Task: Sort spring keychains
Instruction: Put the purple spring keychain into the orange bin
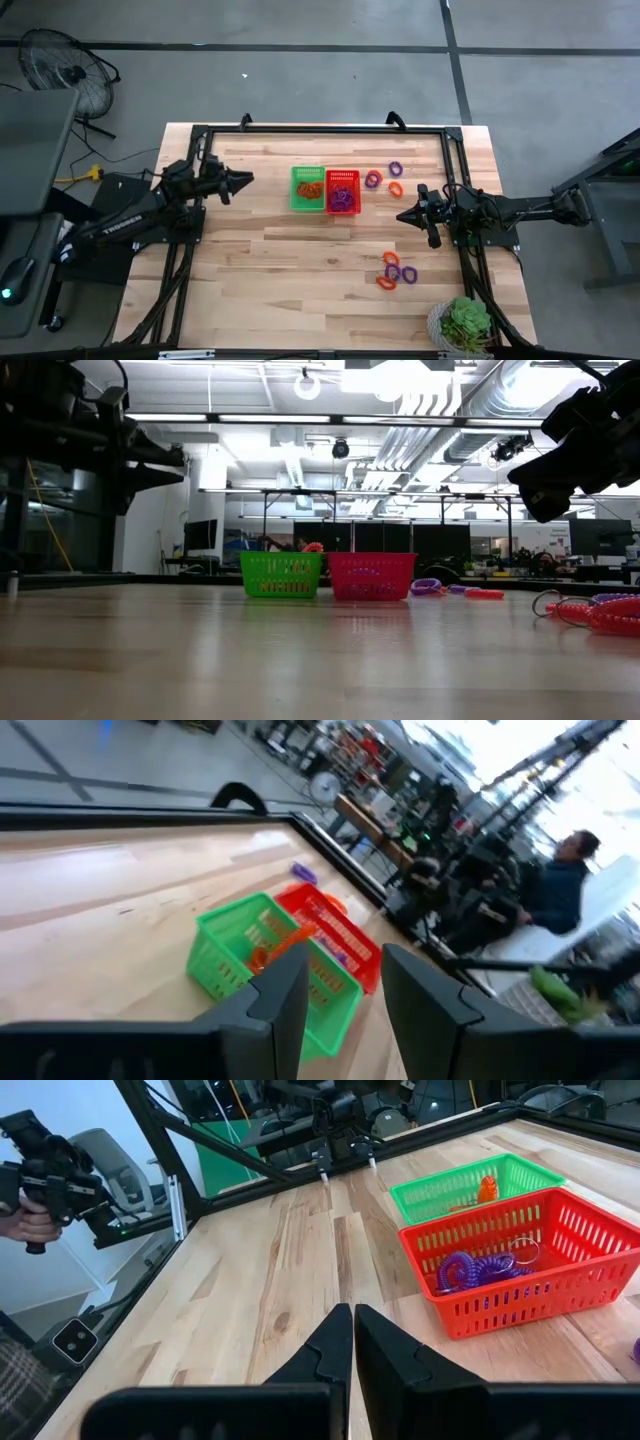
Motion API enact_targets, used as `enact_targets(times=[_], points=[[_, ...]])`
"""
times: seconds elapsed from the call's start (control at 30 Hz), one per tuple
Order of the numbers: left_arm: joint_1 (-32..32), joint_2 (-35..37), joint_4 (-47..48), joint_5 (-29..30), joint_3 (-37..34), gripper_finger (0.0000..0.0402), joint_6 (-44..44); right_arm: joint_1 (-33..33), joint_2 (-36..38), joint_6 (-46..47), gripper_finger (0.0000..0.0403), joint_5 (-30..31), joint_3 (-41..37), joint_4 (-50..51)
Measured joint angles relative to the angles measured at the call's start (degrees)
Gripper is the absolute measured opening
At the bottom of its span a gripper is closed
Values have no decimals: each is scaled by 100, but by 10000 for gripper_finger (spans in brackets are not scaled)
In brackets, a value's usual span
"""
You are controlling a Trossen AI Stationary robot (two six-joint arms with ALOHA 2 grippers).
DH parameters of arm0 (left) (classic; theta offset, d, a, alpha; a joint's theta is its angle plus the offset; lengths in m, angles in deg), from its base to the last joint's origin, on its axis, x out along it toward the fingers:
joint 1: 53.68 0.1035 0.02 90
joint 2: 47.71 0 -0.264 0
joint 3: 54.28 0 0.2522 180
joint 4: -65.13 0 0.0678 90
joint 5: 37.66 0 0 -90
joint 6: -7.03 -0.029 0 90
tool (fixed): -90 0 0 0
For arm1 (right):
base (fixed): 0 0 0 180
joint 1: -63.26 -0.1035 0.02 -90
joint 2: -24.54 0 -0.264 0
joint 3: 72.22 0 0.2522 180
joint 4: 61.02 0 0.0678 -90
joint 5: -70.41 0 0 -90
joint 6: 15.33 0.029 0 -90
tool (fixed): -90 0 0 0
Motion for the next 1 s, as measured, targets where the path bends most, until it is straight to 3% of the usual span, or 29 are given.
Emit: enact_targets(times=[0.2,0.5,0.63,1.0], points=[[-359,237,-10,321,-100,126,-27,-1,0,0,12,0,0,0],[-1904,243,124,2070,-101,126,-320,0,1,0,12,0,0,0],[-2249,252,344,2845,-101,126,-421,-1,-1,0,12,0,0,0],[-2249,292,472,2745,-101,126,-478,-1,1,0,12,-1,0,0]])
